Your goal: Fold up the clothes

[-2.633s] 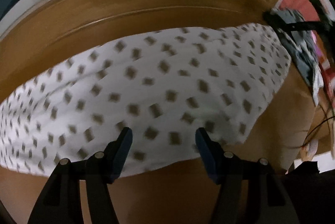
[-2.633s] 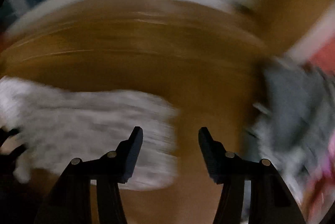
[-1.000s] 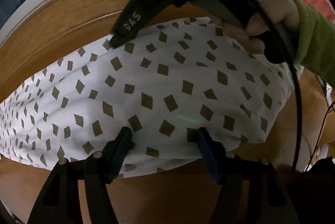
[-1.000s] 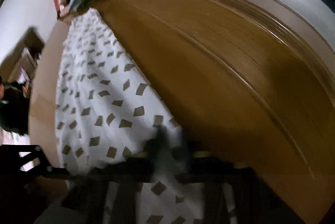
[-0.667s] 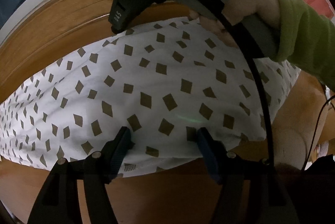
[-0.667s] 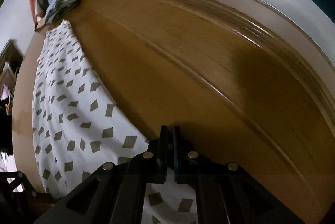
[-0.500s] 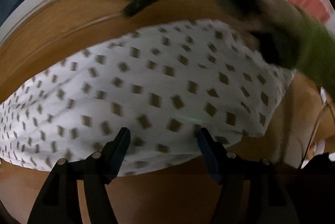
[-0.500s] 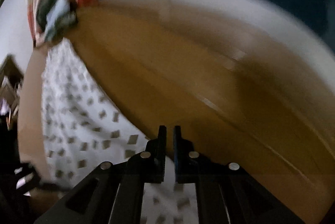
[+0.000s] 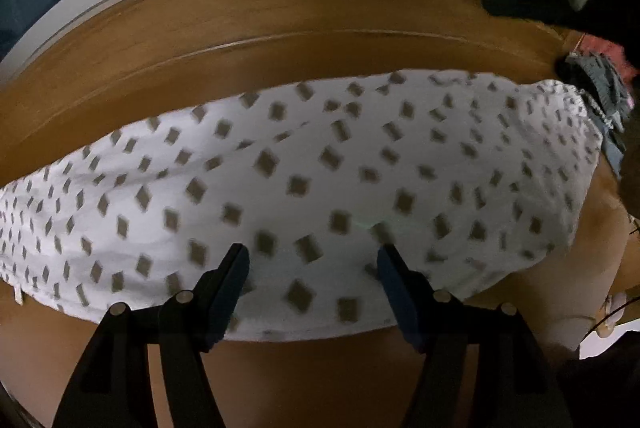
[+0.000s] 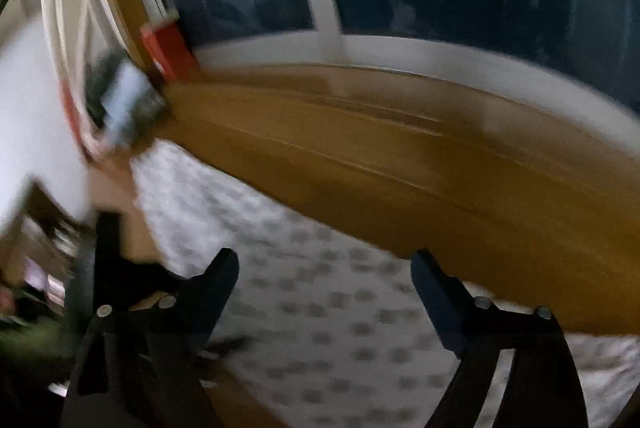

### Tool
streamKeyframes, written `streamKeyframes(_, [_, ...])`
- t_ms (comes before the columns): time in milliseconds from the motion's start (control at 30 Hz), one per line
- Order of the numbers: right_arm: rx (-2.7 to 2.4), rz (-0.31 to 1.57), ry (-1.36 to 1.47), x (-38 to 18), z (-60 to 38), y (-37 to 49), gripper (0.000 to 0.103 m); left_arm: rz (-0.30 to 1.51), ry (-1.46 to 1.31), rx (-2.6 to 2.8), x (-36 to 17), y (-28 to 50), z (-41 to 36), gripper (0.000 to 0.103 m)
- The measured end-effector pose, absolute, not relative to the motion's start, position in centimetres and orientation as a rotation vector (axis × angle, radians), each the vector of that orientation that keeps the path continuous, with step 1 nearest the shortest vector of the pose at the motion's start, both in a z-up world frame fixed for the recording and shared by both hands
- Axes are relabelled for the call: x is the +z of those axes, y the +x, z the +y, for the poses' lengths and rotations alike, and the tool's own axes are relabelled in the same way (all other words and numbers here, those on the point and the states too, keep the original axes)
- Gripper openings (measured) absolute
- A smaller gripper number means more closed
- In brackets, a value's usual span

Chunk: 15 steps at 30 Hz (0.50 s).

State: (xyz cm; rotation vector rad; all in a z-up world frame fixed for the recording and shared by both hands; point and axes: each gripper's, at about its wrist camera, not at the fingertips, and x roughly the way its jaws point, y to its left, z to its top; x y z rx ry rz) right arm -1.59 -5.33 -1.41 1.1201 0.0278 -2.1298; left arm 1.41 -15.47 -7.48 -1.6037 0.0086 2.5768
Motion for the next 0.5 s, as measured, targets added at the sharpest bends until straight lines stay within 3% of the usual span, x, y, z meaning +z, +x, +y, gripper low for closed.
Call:
streamKeyframes(33, [-2.08, -0.041, 1.19, -2.4, -6.1, -2.1, 0.1, 0.004, -1.599, 2.584, -7.5, 1.6, -15.9, 0.064])
streamKeyframes(100, [-2.043, -0.061, 1.256, -3.9, -7.7, -3.0, 0.095, -0.006, -1.589, 2.598, -7.4, 2.0, -16.7, 0.064])
streamKeyframes(167, [-2.065, 0.024, 1.26, -4.9, -9.3, -3.7, 0.055, -0.015, -1.579, 2.611, -7.4, 2.4, -17.6, 0.064])
streamKeyframes(500, [-2.016, 0.395, 1.259, -9.1, -17.1, -6.9, 0.055, -0.1, -1.573, 2.626, -8.7, 1.8, -19.5, 0.064])
